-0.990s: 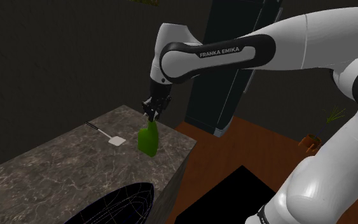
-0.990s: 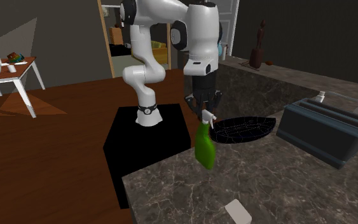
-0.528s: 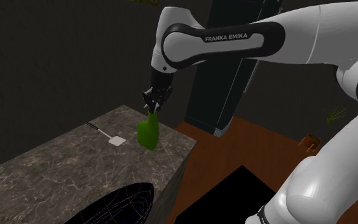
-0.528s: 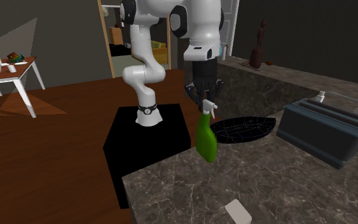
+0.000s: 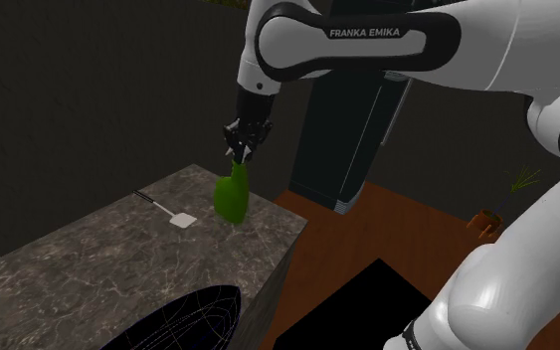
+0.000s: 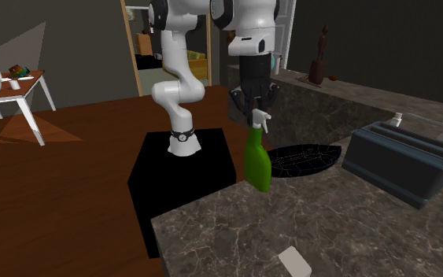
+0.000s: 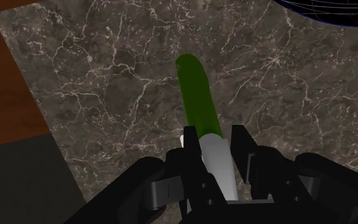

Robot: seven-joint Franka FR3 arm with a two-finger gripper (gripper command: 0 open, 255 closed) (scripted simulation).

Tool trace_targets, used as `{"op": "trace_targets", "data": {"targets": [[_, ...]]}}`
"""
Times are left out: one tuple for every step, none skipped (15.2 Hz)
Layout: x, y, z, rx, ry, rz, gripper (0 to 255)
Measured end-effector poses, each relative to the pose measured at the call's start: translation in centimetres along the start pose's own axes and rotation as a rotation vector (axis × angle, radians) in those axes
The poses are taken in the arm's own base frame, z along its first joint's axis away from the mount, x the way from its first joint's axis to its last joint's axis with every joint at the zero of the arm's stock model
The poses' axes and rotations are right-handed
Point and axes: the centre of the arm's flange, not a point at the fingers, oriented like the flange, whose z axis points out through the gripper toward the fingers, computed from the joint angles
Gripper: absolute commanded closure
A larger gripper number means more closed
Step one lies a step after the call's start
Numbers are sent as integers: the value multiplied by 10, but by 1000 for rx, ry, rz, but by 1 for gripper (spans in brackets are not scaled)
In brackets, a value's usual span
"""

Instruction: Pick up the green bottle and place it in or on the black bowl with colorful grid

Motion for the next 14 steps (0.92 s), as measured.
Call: {"op": "trace_targets", "data": {"targets": [[0,1,-5,0,0,0,255],[0,0,-11,0,0,0,255],[0,1,-17,0,0,0,255],[1,0,-21,0,0,0,255],[1,0,-26,0,0,0,255],[1,0,-31,0,0,0,255],[-1,-6,-34,0,0,0,255],[-6,-15,-39,0,0,0,255],[-9,-26,-42,0,0,-1,255],[-14,-38,-43,0,0,-1,255],[-21,-51,-46,0,0,-2,255],[-24,-62,-50,0,0,-2,255],[-30,-71,-53,0,0,-1,255],[-35,-84,-57,0,0,-2,255]]}}
